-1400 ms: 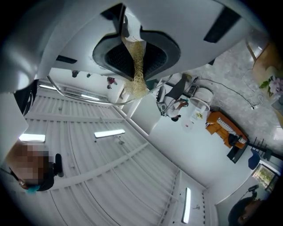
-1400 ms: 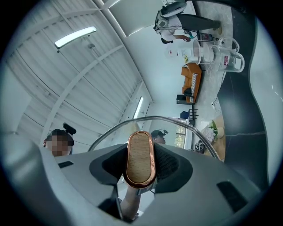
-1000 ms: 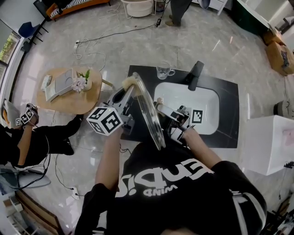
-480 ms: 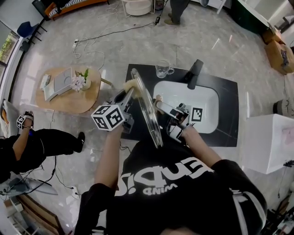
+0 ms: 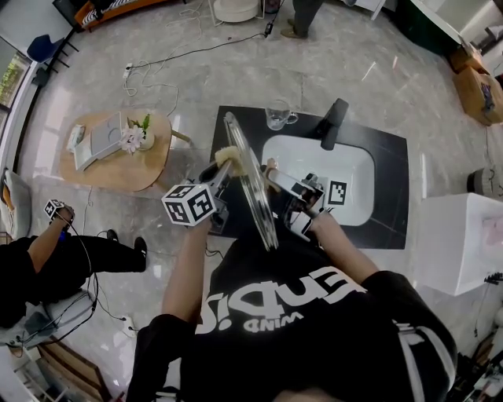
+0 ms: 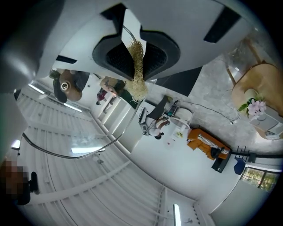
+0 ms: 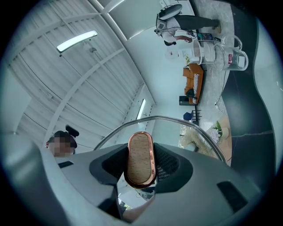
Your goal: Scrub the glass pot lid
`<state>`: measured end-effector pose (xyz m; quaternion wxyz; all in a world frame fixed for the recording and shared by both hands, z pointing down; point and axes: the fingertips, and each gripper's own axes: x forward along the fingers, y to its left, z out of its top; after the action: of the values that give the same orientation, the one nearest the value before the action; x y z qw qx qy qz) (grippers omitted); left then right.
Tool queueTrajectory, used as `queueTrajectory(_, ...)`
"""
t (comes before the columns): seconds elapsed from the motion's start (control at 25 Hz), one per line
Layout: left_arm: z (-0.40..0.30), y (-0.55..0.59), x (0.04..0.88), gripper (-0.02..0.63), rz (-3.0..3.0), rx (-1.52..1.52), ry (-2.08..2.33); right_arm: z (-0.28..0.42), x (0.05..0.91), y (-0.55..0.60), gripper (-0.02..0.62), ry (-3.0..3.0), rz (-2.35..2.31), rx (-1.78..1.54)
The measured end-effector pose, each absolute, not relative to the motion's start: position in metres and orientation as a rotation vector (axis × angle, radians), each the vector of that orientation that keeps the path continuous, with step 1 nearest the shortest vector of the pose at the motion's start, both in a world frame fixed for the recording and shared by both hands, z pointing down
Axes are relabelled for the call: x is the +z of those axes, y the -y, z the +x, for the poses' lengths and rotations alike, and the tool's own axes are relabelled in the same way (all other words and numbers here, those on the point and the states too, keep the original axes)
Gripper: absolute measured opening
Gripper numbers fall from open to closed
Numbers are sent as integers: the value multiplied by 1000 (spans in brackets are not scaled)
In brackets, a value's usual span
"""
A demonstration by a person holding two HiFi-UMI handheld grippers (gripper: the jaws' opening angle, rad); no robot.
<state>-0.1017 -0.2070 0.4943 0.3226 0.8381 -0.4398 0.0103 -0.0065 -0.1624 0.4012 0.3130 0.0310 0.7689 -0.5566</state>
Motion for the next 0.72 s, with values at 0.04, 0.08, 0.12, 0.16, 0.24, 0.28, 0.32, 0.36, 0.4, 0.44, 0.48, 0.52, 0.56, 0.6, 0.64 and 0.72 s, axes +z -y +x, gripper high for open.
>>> queueTrajectory(0.04, -102, 205, 497, 55, 2196, 34, 1154, -6, 401, 162, 173, -2025, 86, -1467)
queueTrajectory(0.08, -102, 203, 500, 55, 2193, 37, 1152, -6, 401, 162, 173, -2023, 90, -1467)
queueTrajectory(0.12, -101, 202, 502, 55, 2189, 39, 1149, -6, 401, 162, 173, -2021, 92, -1468)
queueTrajectory(0.16, -101, 200, 504, 54, 2187, 41, 1145, -6, 402, 162, 173, -2020, 93, -1469)
queueTrajectory(0.24, -98, 197, 506, 55, 2184, 52, 1136, -6, 402, 163, 173, -2019, 88, -1472)
queueTrajectory(0.28, -96, 194, 508, 55, 2184, 59, 1132, -5, 402, 163, 173, -2019, 86, -1472)
queueTrajectory(0.32, -94, 192, 509, 54, 2184, 66, 1127, -5, 401, 163, 173, -2020, 84, -1471)
queueTrajectory(0.36, -92, 189, 511, 55, 2184, 73, 1121, -5, 401, 164, 173, -2020, 84, -1470)
queueTrajectory(0.4, -90, 186, 513, 55, 2183, 79, 1114, -5, 401, 164, 173, -2020, 84, -1469)
queueTrajectory(0.44, -88, 182, 515, 55, 2183, 85, 1107, -5, 401, 164, 173, -2019, 84, -1467)
queueTrajectory(0.48, -87, 178, 518, 55, 2183, 91, 1098, -5, 402, 164, 173, -2019, 84, -1465)
queueTrajectory(0.52, -85, 174, 519, 55, 2184, 97, 1089, -5, 402, 164, 173, -2018, 84, -1462)
queueTrajectory(0.56, -83, 170, 520, 54, 2185, 102, 1080, -5, 401, 164, 173, -2018, 83, -1459)
queueTrajectory(0.6, -82, 166, 520, 54, 2187, 104, 1070, -4, 401, 165, 173, -2017, 81, -1457)
queueTrajectory(0.64, -80, 162, 520, 55, 2188, 104, 1058, -4, 401, 165, 173, -2014, 79, -1456)
queueTrajectory(0.72, -75, 153, 517, 54, 2187, 93, 1030, -3, 402, 167, 173, -2005, 72, -1459)
